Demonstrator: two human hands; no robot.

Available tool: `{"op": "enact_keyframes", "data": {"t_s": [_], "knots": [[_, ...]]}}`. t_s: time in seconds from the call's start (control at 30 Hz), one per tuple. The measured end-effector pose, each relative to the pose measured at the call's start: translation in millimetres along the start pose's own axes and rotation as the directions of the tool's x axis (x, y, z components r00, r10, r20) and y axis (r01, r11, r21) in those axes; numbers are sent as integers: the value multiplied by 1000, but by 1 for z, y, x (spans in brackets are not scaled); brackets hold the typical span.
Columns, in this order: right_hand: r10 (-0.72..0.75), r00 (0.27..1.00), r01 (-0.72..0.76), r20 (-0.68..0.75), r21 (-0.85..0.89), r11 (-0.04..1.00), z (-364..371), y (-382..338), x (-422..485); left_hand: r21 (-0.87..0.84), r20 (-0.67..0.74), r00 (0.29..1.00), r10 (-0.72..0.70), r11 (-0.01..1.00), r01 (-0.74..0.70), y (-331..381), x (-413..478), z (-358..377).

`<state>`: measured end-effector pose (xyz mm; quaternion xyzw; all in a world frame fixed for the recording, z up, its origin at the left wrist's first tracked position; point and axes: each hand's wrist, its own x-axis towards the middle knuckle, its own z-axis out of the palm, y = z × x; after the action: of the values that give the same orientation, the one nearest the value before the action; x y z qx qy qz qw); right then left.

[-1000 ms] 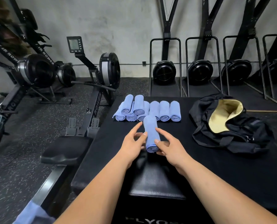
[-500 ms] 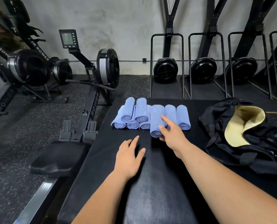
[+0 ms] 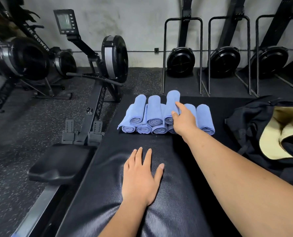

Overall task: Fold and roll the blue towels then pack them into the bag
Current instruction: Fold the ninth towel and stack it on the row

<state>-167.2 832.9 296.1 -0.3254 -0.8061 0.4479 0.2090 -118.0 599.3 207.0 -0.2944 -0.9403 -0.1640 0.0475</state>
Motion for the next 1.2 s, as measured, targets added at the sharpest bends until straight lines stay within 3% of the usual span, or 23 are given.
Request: {"op": "enact_keyframes", "data": {"t_s": [0.2, 0.33, 0.43, 0.67, 0.9, 1.1, 1.2], "knots": [[-41, 999, 43, 16, -211, 977, 14, 6, 7, 4, 10, 1000, -7, 1000, 7, 0, 0, -2], [-123, 992, 108, -1, -470, 876, 15, 8, 0, 17, 0, 1000, -3, 1000, 3, 0, 0, -2], [-125, 992, 92, -21, -561, 822, 12, 9, -4, 20, -4, 1000, -2, 1000, 3, 0, 0, -1], [-63, 997, 78, 46, -616, 784, 9, 12, -12, 17, -16, 1000, -5, 1000, 5, -1, 0, 0], [-110, 989, 148, 100, -639, 755, -1, 11, -37, -52, -38, 999, -6, 999, 4, -2, -3, -1], [-124, 982, 189, 145, -648, 738, -9, 18, -75, -276, -166, 985, 43, 957, -88, -5, -3, -7], [-107, 980, 192, 169, -640, 744, -11, 23, -99, -444, -156, 988, 6, 893, -75, -9, -5, -8]]}}
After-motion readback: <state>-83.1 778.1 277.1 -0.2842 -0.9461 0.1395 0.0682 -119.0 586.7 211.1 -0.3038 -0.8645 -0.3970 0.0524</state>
